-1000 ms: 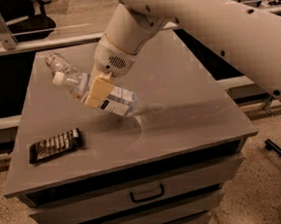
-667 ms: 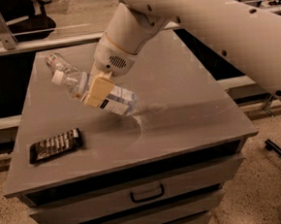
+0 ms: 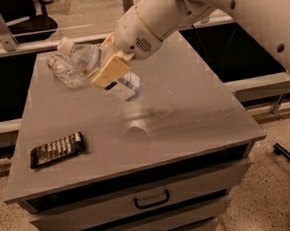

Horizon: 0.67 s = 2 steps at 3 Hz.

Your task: Place blue plastic bottle upright

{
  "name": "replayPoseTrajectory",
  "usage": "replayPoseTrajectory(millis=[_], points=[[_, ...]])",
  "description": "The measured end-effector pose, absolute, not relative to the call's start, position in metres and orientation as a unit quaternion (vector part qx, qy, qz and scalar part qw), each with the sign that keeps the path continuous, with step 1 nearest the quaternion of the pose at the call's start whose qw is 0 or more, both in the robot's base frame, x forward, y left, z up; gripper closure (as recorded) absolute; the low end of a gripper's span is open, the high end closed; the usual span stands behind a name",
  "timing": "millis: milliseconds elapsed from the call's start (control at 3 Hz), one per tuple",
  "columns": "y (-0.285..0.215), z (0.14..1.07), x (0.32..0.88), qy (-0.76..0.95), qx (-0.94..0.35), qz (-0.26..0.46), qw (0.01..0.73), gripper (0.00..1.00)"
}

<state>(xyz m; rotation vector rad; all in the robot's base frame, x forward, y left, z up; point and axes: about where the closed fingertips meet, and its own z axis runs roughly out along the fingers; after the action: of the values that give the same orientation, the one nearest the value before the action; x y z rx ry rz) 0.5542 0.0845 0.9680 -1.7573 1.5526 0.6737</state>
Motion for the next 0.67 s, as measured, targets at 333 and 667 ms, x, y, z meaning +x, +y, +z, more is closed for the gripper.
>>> replayPoseTrajectory(millis=[333,667], points=[[0.071,0.98,0.555,0.567,-0.647,0.318,0.399,1.0],[0.059,0.98,0.557,0.533,-0.611,0.384,0.442,1.0]])
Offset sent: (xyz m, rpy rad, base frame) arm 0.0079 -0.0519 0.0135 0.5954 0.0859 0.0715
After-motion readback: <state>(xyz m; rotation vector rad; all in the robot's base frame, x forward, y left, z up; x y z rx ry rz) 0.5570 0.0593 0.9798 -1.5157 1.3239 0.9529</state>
